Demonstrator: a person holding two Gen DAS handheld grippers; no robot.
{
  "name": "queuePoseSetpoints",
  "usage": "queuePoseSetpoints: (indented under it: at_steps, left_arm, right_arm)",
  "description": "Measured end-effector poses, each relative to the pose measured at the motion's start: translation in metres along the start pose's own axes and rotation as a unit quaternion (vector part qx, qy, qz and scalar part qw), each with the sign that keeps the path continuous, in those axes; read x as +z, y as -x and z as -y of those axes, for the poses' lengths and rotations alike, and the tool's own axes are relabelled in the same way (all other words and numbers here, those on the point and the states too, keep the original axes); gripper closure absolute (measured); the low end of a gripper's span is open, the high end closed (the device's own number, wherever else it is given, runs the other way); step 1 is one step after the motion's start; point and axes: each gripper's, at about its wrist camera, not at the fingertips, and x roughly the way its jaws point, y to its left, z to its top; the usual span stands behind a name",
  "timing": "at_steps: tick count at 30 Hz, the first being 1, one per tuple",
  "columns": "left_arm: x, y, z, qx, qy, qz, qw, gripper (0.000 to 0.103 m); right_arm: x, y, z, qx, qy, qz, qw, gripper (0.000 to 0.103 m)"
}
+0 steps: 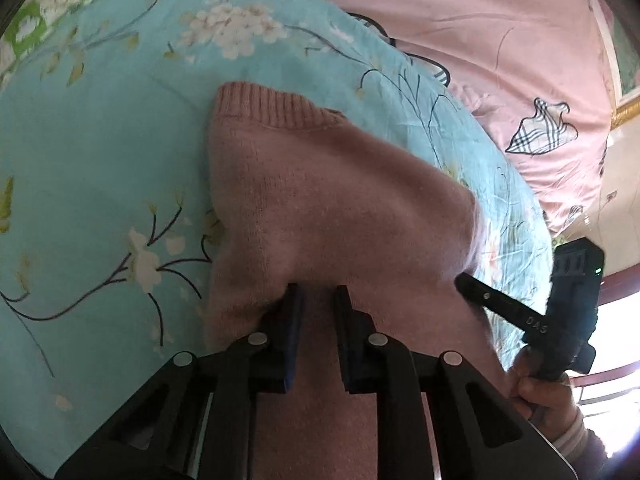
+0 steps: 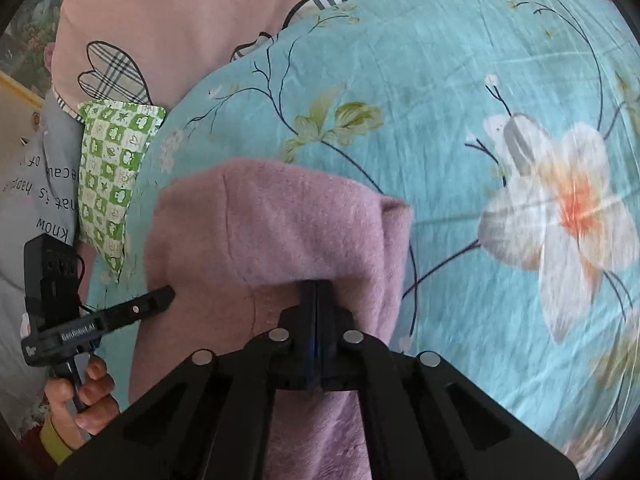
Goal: Fold small clothes
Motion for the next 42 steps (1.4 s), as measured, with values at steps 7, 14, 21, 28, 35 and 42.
queuePoseSetpoints:
  at_steps: [7,14,21,28,35,42]
  left_arm:
    - [-0.048,0.056,0.029,0.005,-0.041,0.032,0.9986,0.076]
    - [-0.133,0.085,0.04,0.018,-0.073,0.018,0.997,0.076]
    - [-0.18,0.083,0.023,0.02,-0.052,0.01,0.9984,0.076]
    - [-0.188,0.057,0.008,0.029,-0.04,-0.009,0.9987,0.076]
    - [-0.187,0.045,0.015,0.057,-0.061,-0.007,0.9965,0.076]
    - [-0.21,0.083,0.033,0.085,-0.098,0.032,0.9911,0.042]
  right_arm:
    - [-0.028,0.059,-0.014,0.03,0.018,0.04,0.999,0.099]
    - [-0.099,0.108,-0.027,0.042,0.07,0.043,0.996,0.099]
    - [-0.147,0.103,-0.027,0.043,0.076,0.017,0.996,0.099]
    - [-0.161,0.078,-0.001,-0.023,0.062,-0.003,0.998,0.099]
    - [-0.163,0.066,0.012,-0.021,0.049,0.012,0.999,0.101]
    - [-0.181,0.104,-0.006,0.0,0.053,0.038,0.998,0.077]
